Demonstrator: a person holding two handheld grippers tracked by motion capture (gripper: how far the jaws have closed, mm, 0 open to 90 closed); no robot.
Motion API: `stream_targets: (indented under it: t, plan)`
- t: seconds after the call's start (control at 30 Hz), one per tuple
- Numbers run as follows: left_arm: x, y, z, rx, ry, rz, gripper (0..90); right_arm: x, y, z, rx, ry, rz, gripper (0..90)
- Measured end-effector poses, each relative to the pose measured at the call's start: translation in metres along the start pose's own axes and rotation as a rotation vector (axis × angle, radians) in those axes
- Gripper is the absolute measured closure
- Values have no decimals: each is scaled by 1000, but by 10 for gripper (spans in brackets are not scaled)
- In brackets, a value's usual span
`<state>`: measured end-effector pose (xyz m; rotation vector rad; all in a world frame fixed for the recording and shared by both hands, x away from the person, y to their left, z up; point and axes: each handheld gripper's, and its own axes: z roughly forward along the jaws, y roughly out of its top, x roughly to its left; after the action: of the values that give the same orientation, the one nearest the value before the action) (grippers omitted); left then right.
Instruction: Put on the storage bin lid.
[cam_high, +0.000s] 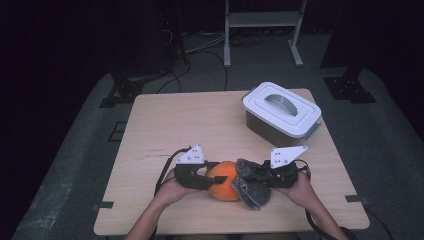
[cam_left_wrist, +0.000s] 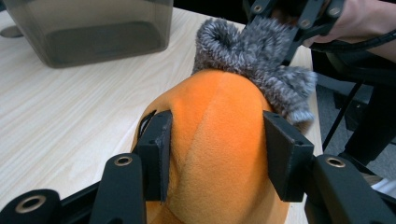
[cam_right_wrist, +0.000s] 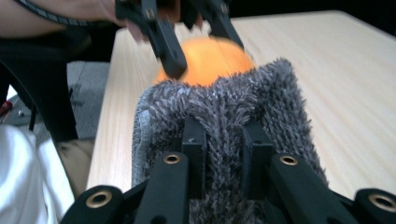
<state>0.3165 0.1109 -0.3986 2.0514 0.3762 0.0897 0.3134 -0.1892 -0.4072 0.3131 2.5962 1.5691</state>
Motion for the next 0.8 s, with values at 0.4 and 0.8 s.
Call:
stream_targets:
  t: [0.4,0.8]
  plan:
    - [10,-9,5,-22,-24,-13,172,-13,-17,-5,42,4,45,746]
    - [-1,3,3,3,-26,23,472,-8,-1,-15,-90,20,55,747]
